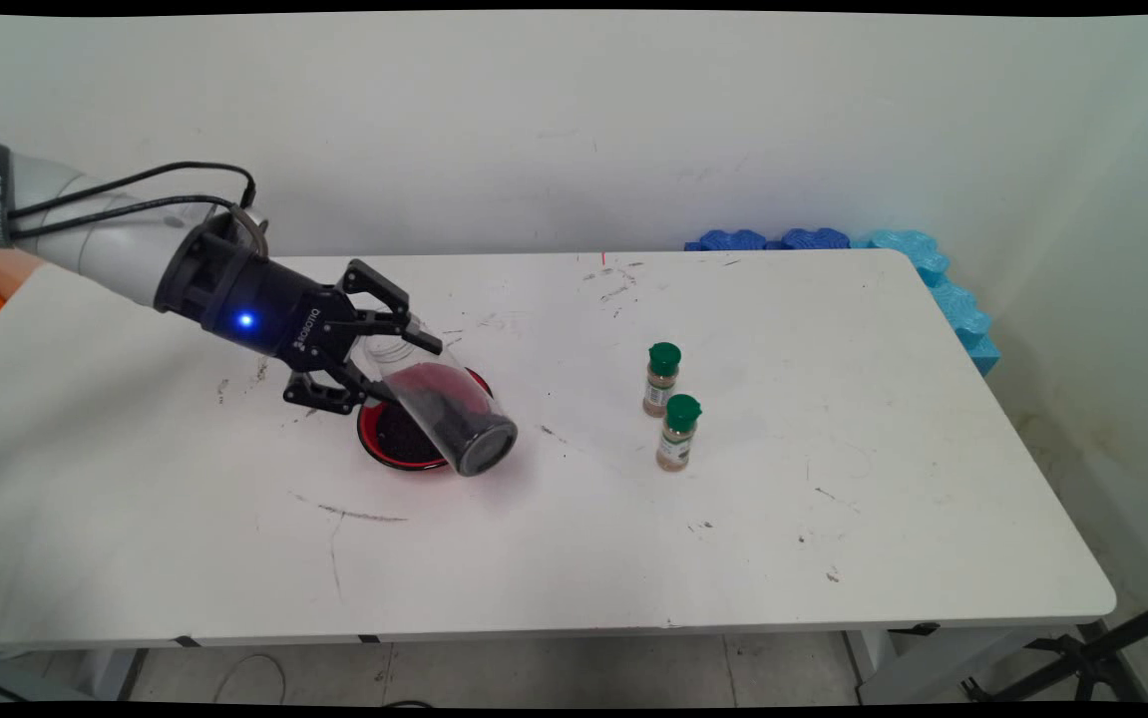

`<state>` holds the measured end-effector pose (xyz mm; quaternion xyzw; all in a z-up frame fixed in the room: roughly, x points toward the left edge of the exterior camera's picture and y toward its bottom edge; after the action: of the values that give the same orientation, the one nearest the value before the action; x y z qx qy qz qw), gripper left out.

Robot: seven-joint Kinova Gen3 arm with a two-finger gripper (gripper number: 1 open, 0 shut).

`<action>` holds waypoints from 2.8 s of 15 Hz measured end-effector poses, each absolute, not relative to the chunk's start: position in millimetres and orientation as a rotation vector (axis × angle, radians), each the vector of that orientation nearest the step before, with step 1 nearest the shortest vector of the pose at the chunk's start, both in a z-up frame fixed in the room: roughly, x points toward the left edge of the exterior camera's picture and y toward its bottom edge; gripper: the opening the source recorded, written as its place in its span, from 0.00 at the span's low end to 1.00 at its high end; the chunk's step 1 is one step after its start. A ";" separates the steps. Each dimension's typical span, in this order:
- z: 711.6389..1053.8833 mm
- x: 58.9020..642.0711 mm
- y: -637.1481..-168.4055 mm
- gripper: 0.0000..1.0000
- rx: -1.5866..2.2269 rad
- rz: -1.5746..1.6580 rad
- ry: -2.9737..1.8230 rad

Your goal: Pour the black seasoning powder in the red bowl

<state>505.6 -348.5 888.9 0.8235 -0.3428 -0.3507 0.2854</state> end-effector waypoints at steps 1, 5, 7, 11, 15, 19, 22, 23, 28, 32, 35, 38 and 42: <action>887.9 505.8 -347.6 0.00 2.226 -0.960 -0.872; 885.5 506.5 -344.5 0.00 2.301 -1.041 -0.709; 884.6 506.6 -342.9 0.00 2.331 -1.082 -0.628; 883.5 506.1 -340.9 0.00 2.367 -1.149 -0.502; 881.9 504.4 -341.0 0.00 2.389 -1.222 -0.369; 880.7 502.8 -341.9 0.00 2.397 -1.272 -0.278; 879.6 501.4 -343.0 0.00 2.399 -1.305 -0.215; 879.4 501.1 -343.3 0.00 2.398 -1.311 -0.201; 876.5 499.0 -345.3 0.00 2.397 -1.360 -0.093; 874.1 498.2 -345.7 0.00 2.396 -1.388 -0.023; 872.5 497.6 -345.4 0.00 2.394 -1.406 0.016; 871.7 496.6 -345.2 0.00 2.390 -1.423 0.050; 871.5 495.2 -346.5 0.00 2.379 -1.445 0.092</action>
<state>495.2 -346.5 871.5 0.8406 0.0324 -0.5107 0.1774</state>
